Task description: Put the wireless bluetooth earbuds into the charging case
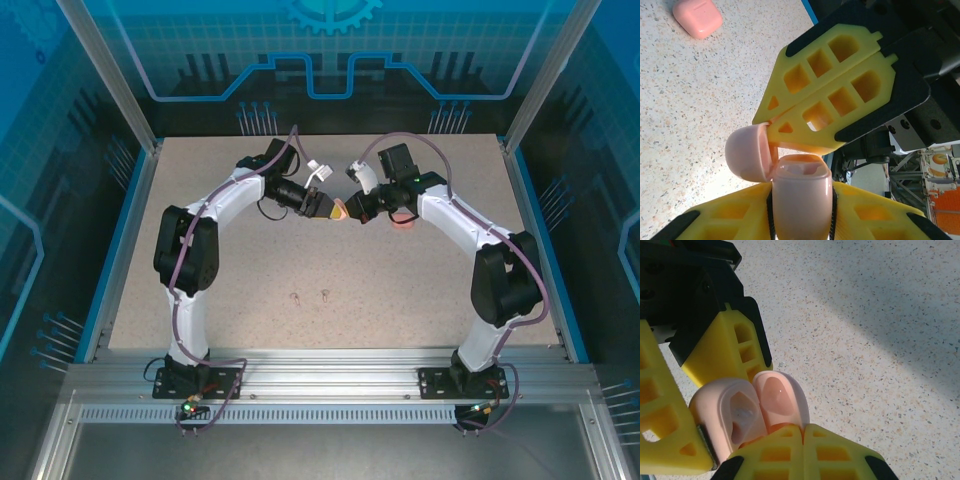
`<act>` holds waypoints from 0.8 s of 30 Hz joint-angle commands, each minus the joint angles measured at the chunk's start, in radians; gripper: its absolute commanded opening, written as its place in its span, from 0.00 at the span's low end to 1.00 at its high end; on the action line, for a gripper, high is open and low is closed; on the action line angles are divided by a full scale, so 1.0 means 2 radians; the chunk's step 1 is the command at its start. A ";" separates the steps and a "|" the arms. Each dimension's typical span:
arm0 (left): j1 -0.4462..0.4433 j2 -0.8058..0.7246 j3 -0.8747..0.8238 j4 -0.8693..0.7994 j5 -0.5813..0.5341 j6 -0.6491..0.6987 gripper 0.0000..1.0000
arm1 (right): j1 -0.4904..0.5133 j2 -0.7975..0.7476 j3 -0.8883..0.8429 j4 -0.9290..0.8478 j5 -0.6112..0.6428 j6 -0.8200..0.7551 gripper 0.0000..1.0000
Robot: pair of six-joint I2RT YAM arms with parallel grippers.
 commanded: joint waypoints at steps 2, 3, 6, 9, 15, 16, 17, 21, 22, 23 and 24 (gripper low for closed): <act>0.001 0.009 0.017 0.008 0.019 -0.007 0.31 | 0.002 -0.001 0.014 -0.009 -0.008 0.000 0.00; 0.001 0.009 0.016 0.011 0.019 -0.009 0.31 | 0.002 -0.002 0.014 -0.009 -0.008 0.001 0.00; 0.001 0.009 0.016 0.020 0.019 -0.014 0.27 | 0.002 -0.003 0.013 -0.009 -0.008 0.001 0.00; 0.001 0.009 0.015 0.024 0.019 -0.017 0.24 | 0.002 -0.005 0.013 -0.008 -0.008 0.002 0.00; 0.001 0.006 0.009 0.043 0.018 -0.026 0.26 | 0.002 -0.007 0.015 -0.009 -0.009 0.003 0.00; 0.001 0.005 0.008 0.046 0.018 -0.028 0.27 | 0.002 -0.007 0.015 -0.009 -0.009 0.003 0.00; 0.001 0.005 0.006 0.047 0.016 -0.029 0.27 | 0.002 -0.007 0.016 -0.009 -0.009 0.003 0.00; 0.001 0.004 0.004 0.053 0.014 -0.032 0.28 | 0.002 -0.007 0.017 -0.010 -0.009 0.003 0.00; 0.001 0.004 0.004 0.055 0.013 -0.032 0.28 | 0.002 -0.006 0.017 -0.010 -0.009 0.003 0.00; 0.001 0.004 0.003 0.055 0.013 -0.032 0.27 | 0.002 -0.006 0.018 -0.010 -0.009 0.003 0.00; 0.001 0.003 0.001 0.059 0.013 -0.034 0.24 | 0.002 -0.006 0.018 -0.010 -0.009 0.003 0.00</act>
